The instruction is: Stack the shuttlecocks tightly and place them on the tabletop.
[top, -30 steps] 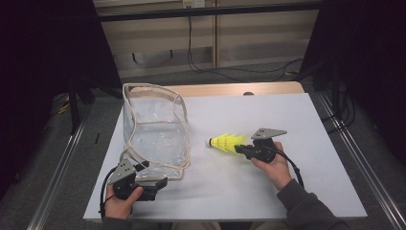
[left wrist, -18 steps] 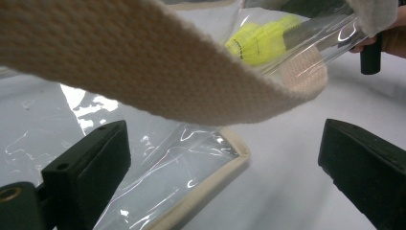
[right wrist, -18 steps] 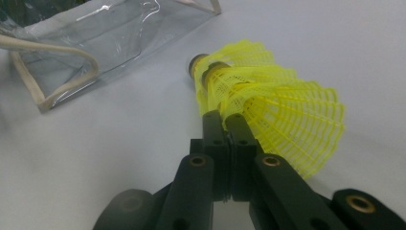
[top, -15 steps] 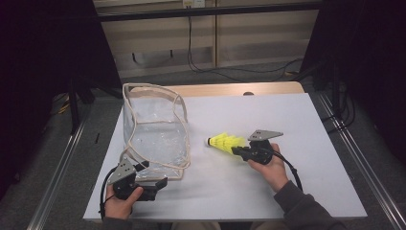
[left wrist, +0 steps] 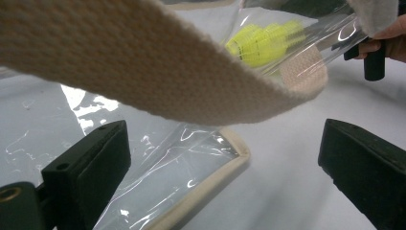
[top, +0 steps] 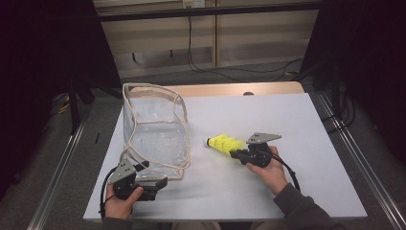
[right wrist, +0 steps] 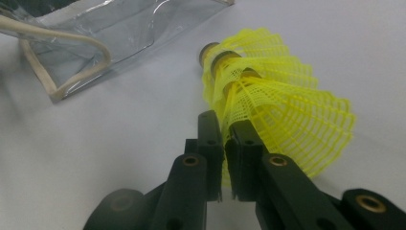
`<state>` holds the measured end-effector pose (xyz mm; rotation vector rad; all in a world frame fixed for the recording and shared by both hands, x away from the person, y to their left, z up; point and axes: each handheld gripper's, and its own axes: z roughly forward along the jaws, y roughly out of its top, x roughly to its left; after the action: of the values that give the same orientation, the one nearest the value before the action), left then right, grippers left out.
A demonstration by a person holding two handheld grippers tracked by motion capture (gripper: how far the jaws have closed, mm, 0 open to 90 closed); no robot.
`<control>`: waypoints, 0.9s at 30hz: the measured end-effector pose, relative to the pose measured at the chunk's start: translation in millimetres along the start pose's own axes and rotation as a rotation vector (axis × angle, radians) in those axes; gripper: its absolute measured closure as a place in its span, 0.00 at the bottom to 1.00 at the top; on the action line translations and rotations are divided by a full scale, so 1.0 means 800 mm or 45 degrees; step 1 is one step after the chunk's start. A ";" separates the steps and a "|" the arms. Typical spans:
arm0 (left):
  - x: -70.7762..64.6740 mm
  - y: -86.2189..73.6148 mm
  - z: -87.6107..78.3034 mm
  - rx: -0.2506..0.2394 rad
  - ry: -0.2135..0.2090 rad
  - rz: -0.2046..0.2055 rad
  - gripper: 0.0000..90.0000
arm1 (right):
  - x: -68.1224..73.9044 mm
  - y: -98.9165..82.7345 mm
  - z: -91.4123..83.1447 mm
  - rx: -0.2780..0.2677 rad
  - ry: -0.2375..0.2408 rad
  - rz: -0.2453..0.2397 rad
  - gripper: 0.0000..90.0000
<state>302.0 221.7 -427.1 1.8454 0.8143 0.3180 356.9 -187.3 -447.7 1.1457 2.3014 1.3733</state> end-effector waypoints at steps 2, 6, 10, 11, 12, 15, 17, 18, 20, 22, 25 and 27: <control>0.000 0.000 0.000 0.002 0.000 0.002 0.04 | 0.001 0.001 0.000 -0.011 0.007 0.005 0.93; 0.000 0.000 0.000 0.003 -0.001 0.001 0.04 | 0.002 0.001 0.000 -0.014 0.007 0.011 0.90; 0.000 0.000 0.000 0.004 -0.002 0.003 0.04 | 0.002 0.000 0.002 -0.005 0.005 0.011 0.88; 0.000 0.000 0.000 0.004 -0.001 0.003 0.04 | 0.002 0.000 0.002 -0.002 0.003 0.004 0.87; 0.000 0.000 0.000 0.004 -0.002 0.003 0.04 | 0.003 0.000 0.003 0.001 0.001 0.006 0.85; 0.000 0.000 0.000 0.004 -0.002 0.003 0.04 | 0.006 0.000 0.005 0.003 -0.006 0.005 0.79; 0.000 0.000 0.000 0.005 -0.001 0.004 0.04 | 0.007 0.000 0.007 0.004 -0.019 0.006 0.77; 0.000 0.000 -0.001 0.006 -0.002 0.003 0.04 | 0.007 0.001 0.007 0.004 -0.017 0.004 0.76; 0.000 0.000 0.000 0.006 -0.001 0.004 0.04 | 0.009 0.001 0.009 0.005 -0.031 -0.003 0.71; 0.000 0.000 0.000 0.006 -0.002 0.003 0.04 | 0.010 0.001 0.010 0.008 -0.045 -0.009 0.69; 0.000 0.000 0.000 0.003 -0.001 0.003 0.04 | 0.011 0.001 0.013 0.013 -0.060 -0.007 0.64; 0.000 0.000 -0.001 0.005 0.001 0.003 0.04 | 0.011 0.002 0.015 0.012 -0.064 -0.002 0.64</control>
<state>302.0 222.1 -426.8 1.8500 0.8141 0.3189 358.1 -172.6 -451.5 1.1678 2.2758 1.3189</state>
